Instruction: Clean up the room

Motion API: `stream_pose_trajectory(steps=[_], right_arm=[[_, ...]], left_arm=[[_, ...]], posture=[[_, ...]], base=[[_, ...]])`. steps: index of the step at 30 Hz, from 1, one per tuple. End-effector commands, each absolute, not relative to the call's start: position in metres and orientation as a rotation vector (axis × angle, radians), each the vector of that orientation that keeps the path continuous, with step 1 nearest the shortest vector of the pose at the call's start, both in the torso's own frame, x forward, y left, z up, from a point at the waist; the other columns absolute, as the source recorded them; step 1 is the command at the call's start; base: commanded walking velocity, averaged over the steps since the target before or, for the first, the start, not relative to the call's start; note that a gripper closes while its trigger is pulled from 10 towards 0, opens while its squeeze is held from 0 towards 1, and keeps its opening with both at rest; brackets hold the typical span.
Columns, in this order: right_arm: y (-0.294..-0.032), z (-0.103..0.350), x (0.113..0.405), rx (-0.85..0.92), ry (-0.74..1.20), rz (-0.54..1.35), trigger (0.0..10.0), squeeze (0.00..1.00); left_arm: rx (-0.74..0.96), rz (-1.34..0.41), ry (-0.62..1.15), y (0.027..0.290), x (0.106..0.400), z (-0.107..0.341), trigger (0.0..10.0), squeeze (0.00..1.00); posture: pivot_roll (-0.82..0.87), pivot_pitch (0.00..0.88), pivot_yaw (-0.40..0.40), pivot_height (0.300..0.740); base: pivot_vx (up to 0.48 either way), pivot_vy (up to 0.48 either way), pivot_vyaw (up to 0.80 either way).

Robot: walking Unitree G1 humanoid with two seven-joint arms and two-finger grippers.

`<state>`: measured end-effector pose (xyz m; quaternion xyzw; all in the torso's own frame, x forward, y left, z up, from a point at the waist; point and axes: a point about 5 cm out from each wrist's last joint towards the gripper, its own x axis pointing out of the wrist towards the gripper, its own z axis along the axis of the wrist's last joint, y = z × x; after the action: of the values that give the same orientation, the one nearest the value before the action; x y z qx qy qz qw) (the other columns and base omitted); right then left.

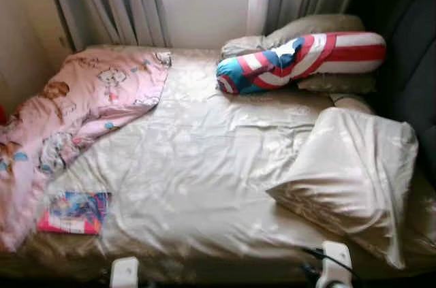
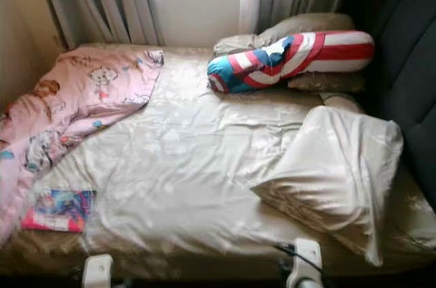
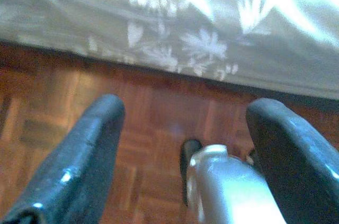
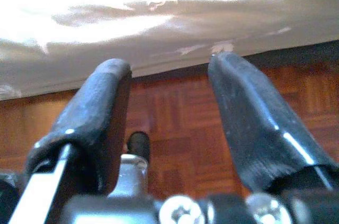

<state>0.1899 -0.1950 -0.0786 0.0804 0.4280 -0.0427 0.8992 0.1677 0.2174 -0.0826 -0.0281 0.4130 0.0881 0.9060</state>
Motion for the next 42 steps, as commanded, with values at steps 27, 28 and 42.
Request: stream_pose_trajectory(steps=[27,28,42], right_arm=[[-0.198,-0.080,0.187,0.174,0.891,-0.118,10.0,0.00],[-0.198,-0.080,0.187,0.170,0.894,-0.116,10.0,0.00],[-0.200,-0.078,0.189,0.157,0.876,-0.121,10.0,0.00]], left_arm=[[-0.086,0.152,0.881,0.207,0.166,-0.086,10.0,0.00],[-0.086,0.152,0.882,0.206,0.166,-0.086,10.0,0.00],[-0.091,0.170,0.901,0.214,0.157,-0.089,10.0,0.00]], posture=[[-0.01,0.000,-0.025,0.740],[-0.01,0.000,-0.027,0.740],[-0.01,0.000,-0.030,0.740]], base=[[0.000,-0.136,-0.07],[0.274,0.000,-0.77],[0.284,0.000,-0.41]])
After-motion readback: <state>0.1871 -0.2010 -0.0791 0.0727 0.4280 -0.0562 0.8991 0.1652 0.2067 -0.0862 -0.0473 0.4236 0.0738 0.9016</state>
